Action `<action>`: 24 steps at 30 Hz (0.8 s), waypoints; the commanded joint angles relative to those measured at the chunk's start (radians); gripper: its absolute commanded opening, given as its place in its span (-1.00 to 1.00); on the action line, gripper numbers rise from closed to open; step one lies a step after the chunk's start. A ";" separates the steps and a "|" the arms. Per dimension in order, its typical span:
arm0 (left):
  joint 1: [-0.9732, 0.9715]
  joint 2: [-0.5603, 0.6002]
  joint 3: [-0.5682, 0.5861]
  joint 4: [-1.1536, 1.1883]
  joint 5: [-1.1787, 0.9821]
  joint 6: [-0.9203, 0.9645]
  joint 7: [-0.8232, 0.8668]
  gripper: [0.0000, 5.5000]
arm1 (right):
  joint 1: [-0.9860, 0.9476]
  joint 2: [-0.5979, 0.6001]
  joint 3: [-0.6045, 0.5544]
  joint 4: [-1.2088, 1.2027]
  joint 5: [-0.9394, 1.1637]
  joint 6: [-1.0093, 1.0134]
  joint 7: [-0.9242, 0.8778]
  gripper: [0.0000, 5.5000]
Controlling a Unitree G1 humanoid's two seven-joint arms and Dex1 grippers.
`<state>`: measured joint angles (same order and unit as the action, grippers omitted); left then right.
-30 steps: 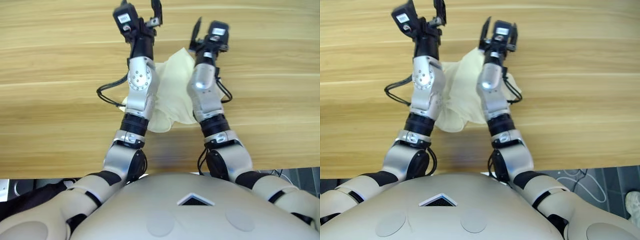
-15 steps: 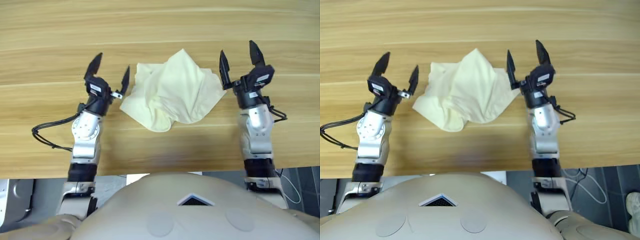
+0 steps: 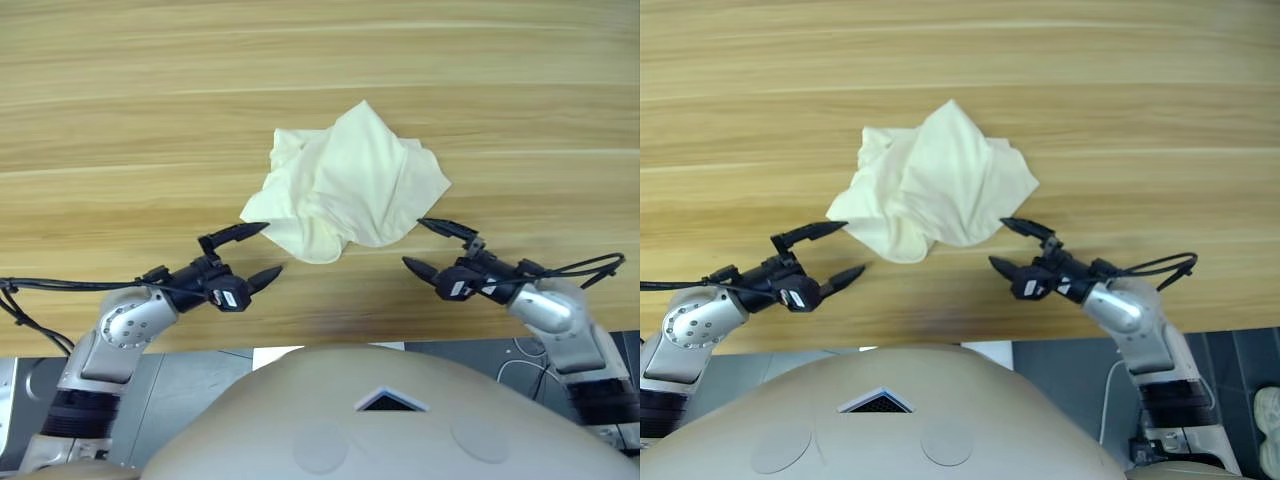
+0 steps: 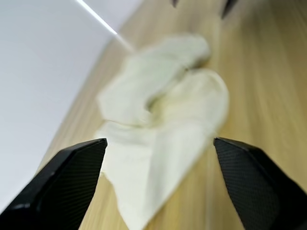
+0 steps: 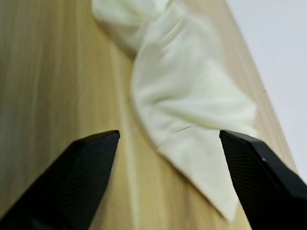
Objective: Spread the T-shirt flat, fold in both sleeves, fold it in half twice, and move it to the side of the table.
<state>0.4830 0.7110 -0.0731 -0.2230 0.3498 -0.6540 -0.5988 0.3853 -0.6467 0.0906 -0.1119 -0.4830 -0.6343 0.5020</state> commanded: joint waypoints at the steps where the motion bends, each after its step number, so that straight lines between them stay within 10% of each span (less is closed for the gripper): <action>1: 0.009 -0.019 -0.062 -0.008 0.161 0.059 0.023 0.51 | -0.059 0.020 0.061 0.056 -0.163 0.028 -0.085 0.40; 24: -0.159 0.009 -0.212 0.161 0.462 0.206 0.225 0.51 | -0.147 -0.036 0.158 0.117 -0.200 0.056 -0.181 0.40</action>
<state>0.2794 0.6792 -0.2568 -0.1563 0.7378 -0.5150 -0.3269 0.2307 -0.6570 0.2268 -0.0337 -0.6398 -0.6085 0.3037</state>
